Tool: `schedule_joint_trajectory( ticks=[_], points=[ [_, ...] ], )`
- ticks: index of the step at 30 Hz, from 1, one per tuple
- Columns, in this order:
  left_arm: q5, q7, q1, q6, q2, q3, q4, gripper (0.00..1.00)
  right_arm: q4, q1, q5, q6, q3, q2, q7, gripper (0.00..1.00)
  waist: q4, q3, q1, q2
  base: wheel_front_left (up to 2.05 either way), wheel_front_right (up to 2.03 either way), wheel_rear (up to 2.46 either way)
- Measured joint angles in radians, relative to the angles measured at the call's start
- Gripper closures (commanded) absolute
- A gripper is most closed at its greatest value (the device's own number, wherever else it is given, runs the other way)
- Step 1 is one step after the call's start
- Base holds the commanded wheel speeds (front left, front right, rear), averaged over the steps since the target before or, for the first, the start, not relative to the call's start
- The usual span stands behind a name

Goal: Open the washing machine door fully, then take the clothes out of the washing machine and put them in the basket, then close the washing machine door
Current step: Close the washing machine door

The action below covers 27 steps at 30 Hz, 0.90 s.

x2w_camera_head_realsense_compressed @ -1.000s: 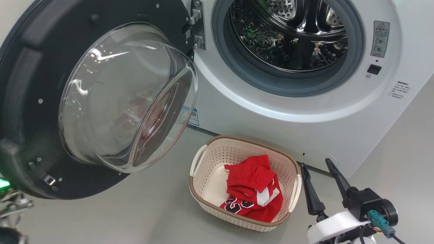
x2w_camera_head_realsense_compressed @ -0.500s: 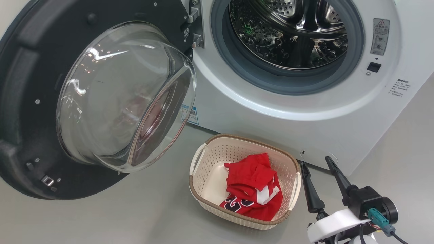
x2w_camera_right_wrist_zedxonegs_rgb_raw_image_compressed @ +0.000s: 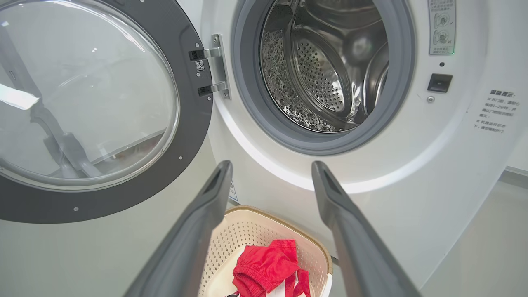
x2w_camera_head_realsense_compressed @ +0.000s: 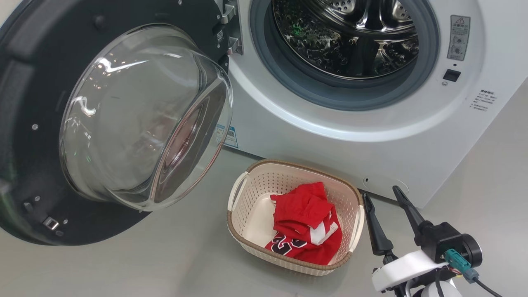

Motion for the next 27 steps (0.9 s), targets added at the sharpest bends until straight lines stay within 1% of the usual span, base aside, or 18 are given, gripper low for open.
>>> schedule_joint_trajectory(
  ticks=[6,10,19,27],
  points=[
    [-0.008,0.064,-0.02,-0.001,0.014,-0.044,0.028,1.0,0.0,-0.008,0.0,-0.001,-0.023,-0.003,0.0,0.0,-0.007,0.011,0.0,0.0,0.0,0.0,0.0],
    [-0.009,0.09,-0.03,-0.006,0.025,-0.048,0.05,1.0,0.0,-0.008,0.0,-0.001,-0.027,-0.006,0.0,0.0,-0.005,0.014,0.0,0.0,0.0,0.0,0.0],
    [-0.026,0.153,-0.041,-0.048,0.035,-0.06,0.08,1.0,0.0,-0.009,0.0,-0.001,-0.026,-0.006,0.0,0.0,0.001,0.018,0.0,0.0,0.0,0.0,0.0],
    [-0.089,0.251,-0.041,-0.087,0.034,-0.081,0.081,1.0,0.0,-0.011,-0.009,-0.001,-0.026,-0.006,0.0,0.0,0.004,0.025,0.0,0.0,0.0,0.0,0.0]
  ],
)
